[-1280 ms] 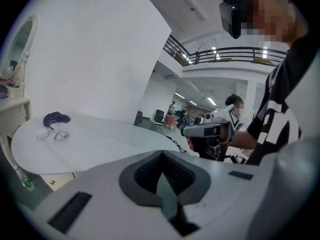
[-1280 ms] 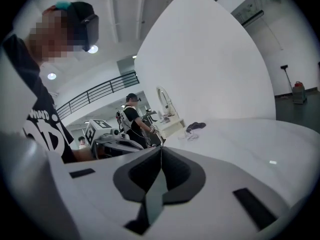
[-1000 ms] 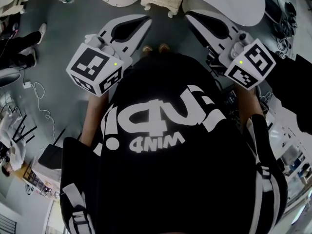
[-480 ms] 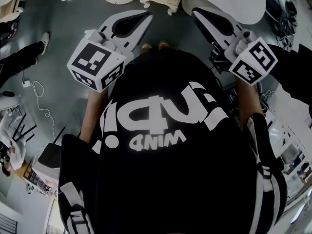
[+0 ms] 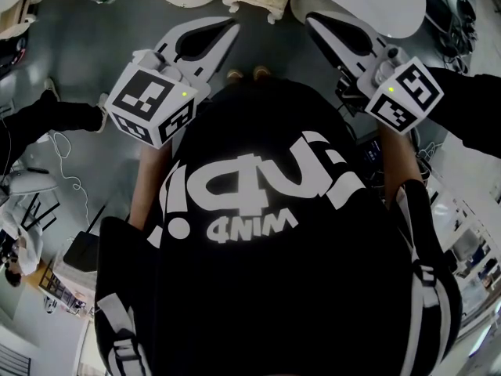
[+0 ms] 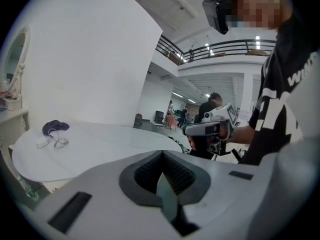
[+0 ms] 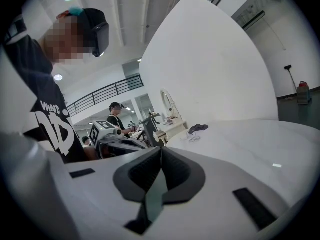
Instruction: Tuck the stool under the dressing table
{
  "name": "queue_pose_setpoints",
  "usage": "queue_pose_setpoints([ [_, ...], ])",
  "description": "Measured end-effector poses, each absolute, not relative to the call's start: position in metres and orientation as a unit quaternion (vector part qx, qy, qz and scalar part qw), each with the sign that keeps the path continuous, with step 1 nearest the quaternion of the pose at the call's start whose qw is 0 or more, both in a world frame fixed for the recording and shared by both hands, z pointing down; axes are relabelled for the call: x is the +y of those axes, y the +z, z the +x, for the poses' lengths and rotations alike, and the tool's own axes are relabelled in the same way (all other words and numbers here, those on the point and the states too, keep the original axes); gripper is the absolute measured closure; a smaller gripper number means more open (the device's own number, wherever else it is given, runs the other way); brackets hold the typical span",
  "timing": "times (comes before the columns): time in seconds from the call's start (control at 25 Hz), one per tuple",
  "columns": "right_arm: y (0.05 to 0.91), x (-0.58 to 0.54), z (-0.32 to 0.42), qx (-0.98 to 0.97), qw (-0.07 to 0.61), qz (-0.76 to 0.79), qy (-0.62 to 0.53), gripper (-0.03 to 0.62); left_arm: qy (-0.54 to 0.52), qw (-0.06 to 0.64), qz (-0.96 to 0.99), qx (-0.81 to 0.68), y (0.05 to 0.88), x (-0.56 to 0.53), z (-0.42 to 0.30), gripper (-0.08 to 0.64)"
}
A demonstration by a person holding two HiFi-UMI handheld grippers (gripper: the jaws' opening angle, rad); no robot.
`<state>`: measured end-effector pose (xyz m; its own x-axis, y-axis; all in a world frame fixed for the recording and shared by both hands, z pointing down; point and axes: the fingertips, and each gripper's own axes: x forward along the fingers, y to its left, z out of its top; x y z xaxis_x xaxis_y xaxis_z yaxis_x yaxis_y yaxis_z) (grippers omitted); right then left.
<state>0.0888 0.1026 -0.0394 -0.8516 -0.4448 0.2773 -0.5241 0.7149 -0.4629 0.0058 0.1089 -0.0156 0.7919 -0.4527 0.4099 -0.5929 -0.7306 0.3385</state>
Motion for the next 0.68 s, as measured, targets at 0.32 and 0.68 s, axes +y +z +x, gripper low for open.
queue_pose_setpoints([
  [0.32, -0.035, 0.103, 0.093, -0.919, 0.077, 0.266, 0.28, 0.569, 0.158, 0.237, 0.916, -0.282, -0.009, 0.11, 0.006, 0.551],
  [0.68, -0.034, 0.1, 0.103, -0.918, 0.078, 0.268, 0.282, 0.57, 0.166, 0.241, 0.913, -0.283, -0.006, 0.111, 0.012, 0.551],
])
